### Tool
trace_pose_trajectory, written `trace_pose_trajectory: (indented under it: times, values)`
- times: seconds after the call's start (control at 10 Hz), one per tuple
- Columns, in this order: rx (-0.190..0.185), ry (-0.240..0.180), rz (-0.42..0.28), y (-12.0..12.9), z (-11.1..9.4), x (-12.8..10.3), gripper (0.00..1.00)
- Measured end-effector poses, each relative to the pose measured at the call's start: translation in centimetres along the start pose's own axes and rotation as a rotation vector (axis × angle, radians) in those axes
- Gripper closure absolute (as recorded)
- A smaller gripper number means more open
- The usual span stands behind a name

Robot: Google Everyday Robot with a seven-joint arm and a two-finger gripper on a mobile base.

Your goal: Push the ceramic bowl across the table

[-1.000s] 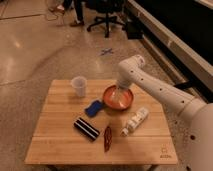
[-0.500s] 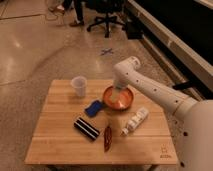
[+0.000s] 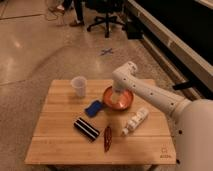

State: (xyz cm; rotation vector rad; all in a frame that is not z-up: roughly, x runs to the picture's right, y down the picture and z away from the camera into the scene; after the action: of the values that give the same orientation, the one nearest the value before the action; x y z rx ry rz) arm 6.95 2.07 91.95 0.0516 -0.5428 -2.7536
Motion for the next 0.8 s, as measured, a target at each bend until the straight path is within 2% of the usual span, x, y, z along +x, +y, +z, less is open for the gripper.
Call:
trace_pose_trajectory:
  times: [0.2,0.4,0.6,0.8]
  values:
    - [-0.010,-0.003,-0.016,-0.6,1.1,0.0,0.20]
    - [-0.004,-0.003,-0.019,-1.5,1.8,-0.4,0.20]
    - [0.015,-0.002,-0.014,-2.9,2.1,-0.6,0.20]
    - [0.050,0.009,-0.001,-4.6,2.0,-0.3,0.20]
